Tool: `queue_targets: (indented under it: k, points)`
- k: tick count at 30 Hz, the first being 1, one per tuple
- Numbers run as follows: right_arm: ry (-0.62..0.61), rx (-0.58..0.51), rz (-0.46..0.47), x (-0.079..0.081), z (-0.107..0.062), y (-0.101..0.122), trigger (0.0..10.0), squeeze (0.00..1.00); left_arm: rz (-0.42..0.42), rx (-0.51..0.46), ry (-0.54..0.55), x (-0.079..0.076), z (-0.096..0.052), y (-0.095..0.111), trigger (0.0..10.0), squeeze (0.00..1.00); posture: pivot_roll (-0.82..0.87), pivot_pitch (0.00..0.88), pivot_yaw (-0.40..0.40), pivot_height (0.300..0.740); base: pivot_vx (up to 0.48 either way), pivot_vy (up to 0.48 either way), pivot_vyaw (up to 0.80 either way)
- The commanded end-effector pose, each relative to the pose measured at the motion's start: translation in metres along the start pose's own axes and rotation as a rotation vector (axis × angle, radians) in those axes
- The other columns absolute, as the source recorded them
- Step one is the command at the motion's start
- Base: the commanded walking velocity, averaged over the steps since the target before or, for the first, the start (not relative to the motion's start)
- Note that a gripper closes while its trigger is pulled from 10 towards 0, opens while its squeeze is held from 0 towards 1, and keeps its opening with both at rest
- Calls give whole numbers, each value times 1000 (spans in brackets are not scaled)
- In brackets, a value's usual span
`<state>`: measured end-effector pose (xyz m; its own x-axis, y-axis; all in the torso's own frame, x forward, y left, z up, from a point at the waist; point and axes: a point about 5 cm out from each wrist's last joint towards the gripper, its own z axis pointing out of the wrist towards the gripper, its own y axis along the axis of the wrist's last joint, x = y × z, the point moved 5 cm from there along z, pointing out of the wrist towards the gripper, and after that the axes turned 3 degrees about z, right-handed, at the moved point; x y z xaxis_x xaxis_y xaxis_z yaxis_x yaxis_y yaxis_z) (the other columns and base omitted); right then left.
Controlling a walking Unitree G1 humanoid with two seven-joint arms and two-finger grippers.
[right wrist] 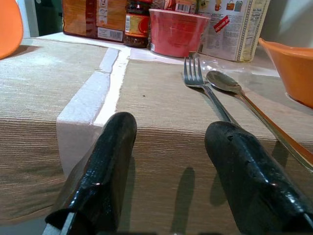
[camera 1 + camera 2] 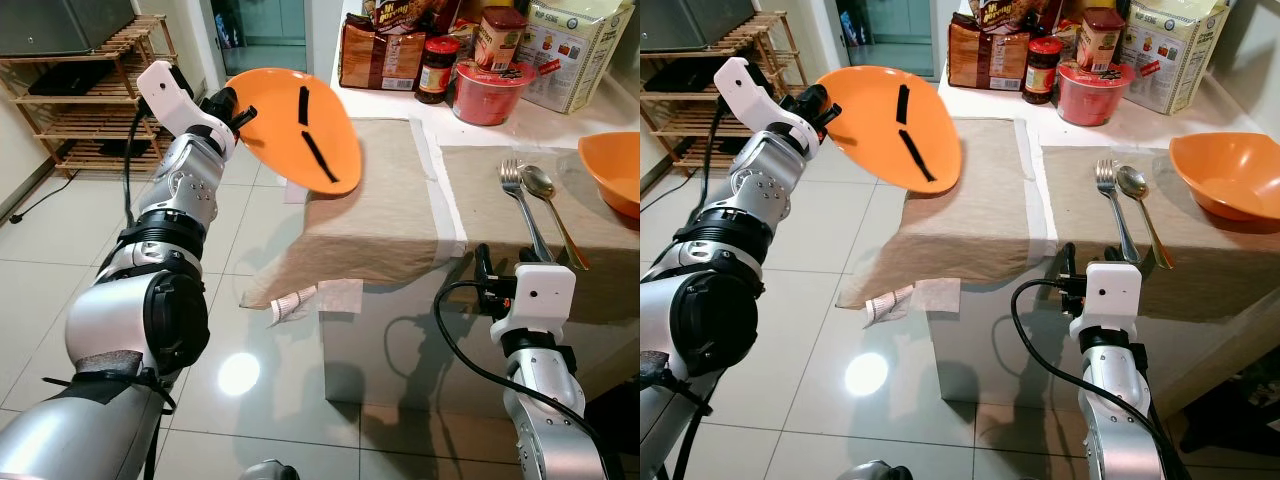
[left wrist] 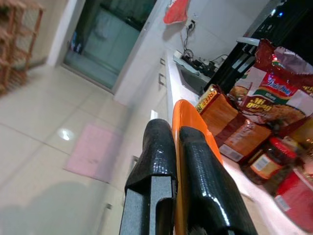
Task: Setting the table
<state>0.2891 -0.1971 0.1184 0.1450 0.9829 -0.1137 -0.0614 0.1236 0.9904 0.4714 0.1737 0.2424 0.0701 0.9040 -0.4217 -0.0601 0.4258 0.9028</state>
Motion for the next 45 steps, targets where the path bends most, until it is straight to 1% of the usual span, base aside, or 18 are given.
queue_targets:
  k: [1,2,5,8,12,17,20,23,25,34,37,40,41,42,45]
  points:
    - [1,-1,-2,0,-1,-1,10000,0,118,-18,-41,-3,0,8,0,0,-37,0,65,735,0,0,0]
    - [1,-1,-2,0,-1,-1,10000,0,118,-18,-41,-3,0,8,0,0,-37,0,65,735,0,0,0]
    - [0,2,-1,-1,-1,-2,10000,0,134,-1,-60,-5,-1,-1,0,0,-33,0,59,735,0,0,0]
    - [3,6,-1,0,-2,-3,10000,0,129,4,-71,-8,-1,-4,0,0,-32,0,56,735,0,0,0]
    - [5,8,-2,0,-1,-3,10000,0,84,1,-73,-8,-2,-6,0,0,-32,0,55,735,-324,0,0]
    - [5,11,-4,-1,-2,-4,10000,0,84,-4,-68,-7,-2,-5,0,0,-33,0,53,735,-420,0,0]
    - [6,13,-5,-1,-2,-5,10000,0,108,-9,-84,-11,-2,-7,0,0,-35,0,52,735,-185,0,0]
    - [6,14,-6,-1,-2,-5,10000,0,109,-10,-92,-13,-2,-8,0,0,-35,0,52,735,0,0,0]
    - [6,16,-6,-1,-2,-5,10000,0,142,-6,-109,-16,-3,-12,0,0,-35,0,51,735,0,0,0]
    - [10,19,-6,-1,-2,-6,10000,0,153,-5,-137,-20,-4,-15,0,0,-29,0,47,735,0,0,0]
    - [10,19,-5,-1,-2,-6,10000,0,164,3,-150,-22,-6,-20,0,0,-27,0,49,735,0,0,0]
    - [4,23,4,-1,-3,-7,10000,0,244,74,-176,-20,-12,-44,0,0,-25,0,55,735,0,0,0]
    - [4,23,4,-1,-3,-7,10000,0,244,74,-176,-20,-12,-44,0,0,-25,0,55,735,0,0,0]
    - [2,24,7,-1,-3,-8,10000,0,280,122,-176,-12,-19,-62,0,0,-23,0,58,735,0,0,0]
    - [-2,27,10,-2,-3,-9,10000,0,304,156,-139,4,-26,-74,0,0,-20,0,58,735,0,0,0]
